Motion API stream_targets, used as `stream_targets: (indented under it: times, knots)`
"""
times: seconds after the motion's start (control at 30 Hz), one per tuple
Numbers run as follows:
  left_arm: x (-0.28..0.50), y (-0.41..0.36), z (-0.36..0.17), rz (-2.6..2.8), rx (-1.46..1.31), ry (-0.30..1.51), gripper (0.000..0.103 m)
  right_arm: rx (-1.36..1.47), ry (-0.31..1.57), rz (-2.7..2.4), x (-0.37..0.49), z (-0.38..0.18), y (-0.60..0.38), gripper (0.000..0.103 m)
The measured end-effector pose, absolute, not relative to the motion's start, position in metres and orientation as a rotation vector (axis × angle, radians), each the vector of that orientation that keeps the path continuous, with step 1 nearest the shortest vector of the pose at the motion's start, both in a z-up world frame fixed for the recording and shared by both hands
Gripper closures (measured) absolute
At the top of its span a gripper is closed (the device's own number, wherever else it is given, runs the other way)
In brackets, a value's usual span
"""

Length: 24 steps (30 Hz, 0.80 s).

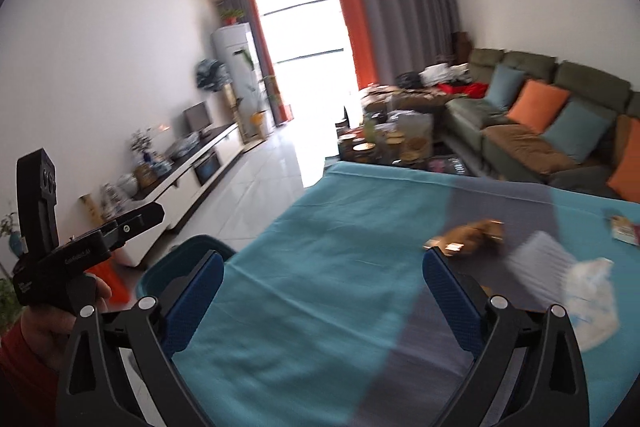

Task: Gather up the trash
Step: 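Move both tools back over the table toward the orange peel and second cup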

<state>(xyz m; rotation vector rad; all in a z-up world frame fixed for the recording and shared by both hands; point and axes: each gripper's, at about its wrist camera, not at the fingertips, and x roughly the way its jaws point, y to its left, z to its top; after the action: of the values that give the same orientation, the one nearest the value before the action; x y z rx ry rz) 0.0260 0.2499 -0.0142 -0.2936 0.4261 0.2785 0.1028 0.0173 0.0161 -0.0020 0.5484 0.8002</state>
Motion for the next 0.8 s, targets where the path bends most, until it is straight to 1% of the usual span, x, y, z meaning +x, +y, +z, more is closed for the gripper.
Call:
stream_targets:
  times: [0.2,0.43,0.57,0.8]
  knots:
    - [0.063,0.183,-0.014,0.111,-0.247,0.45,0.006,0.046,0.544,0.673,0.104,0.008,-0.044,0.007]
    - [0.081,0.116,-0.018,-0.023,-0.193,0.469,0.006,0.12,0.534,0.553,0.103,0.003,-0.099,0.007]
    - [0.082,0.095,-0.022,-0.062,-0.181,0.485,0.006,0.153,0.531,0.498,0.1,0.001,-0.124,0.007]
    - [0.091,0.089,-0.026,-0.102,-0.183,0.499,0.006,0.185,0.533,0.446,0.105,-0.001,-0.15,0.007]
